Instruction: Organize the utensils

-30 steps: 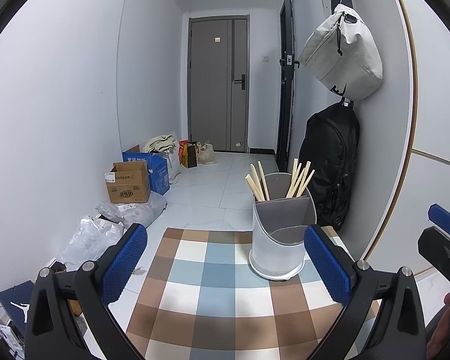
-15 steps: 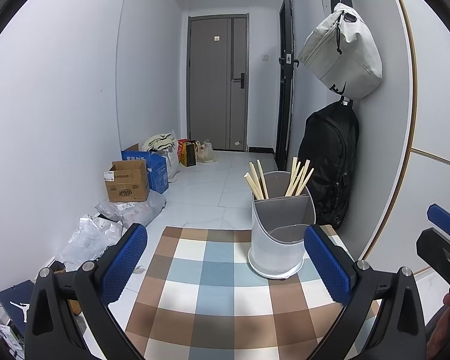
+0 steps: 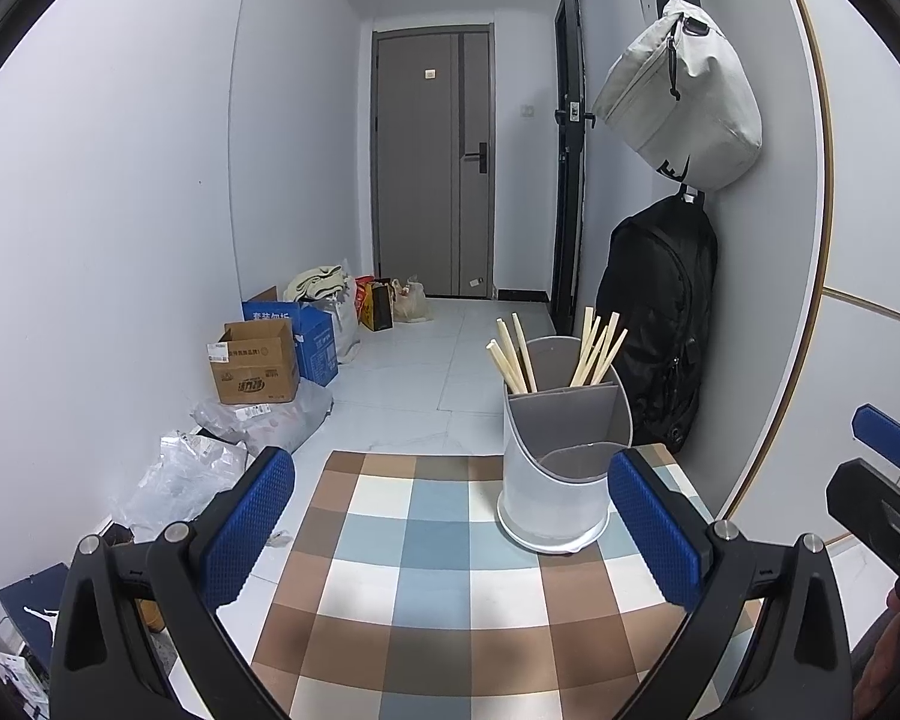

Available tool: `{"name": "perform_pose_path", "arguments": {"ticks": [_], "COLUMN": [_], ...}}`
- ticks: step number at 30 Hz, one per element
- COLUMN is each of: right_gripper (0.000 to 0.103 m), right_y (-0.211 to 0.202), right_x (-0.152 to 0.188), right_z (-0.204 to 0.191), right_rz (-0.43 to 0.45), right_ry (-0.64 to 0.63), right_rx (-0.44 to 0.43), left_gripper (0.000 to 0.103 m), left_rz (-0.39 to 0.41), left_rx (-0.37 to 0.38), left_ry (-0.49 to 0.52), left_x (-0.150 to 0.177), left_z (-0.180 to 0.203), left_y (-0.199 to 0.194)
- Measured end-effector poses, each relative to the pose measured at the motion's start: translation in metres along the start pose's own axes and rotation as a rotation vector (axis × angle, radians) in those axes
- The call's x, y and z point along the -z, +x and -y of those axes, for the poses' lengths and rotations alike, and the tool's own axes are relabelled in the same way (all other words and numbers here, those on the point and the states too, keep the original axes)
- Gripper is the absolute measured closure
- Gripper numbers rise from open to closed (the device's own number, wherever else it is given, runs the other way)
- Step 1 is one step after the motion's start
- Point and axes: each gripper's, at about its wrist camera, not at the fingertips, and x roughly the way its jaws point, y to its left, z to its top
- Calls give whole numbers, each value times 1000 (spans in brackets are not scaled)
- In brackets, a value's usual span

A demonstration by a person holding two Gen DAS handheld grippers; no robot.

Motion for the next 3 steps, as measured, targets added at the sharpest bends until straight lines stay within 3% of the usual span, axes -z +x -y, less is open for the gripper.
{"name": "perform_pose_path", "arguments": {"ticks": [3], "right_gripper": [0], "right_y": [0], "right_x": [0], "right_z": [1], "right_rz": [1], "right_ry": [0], "right_rx": [-1], "left_gripper": [1], "left_rz": [6], "left_rx": [-2], "left_ry": [1], "left_x": [0], "left_z": [0], "left_y": [0]}}
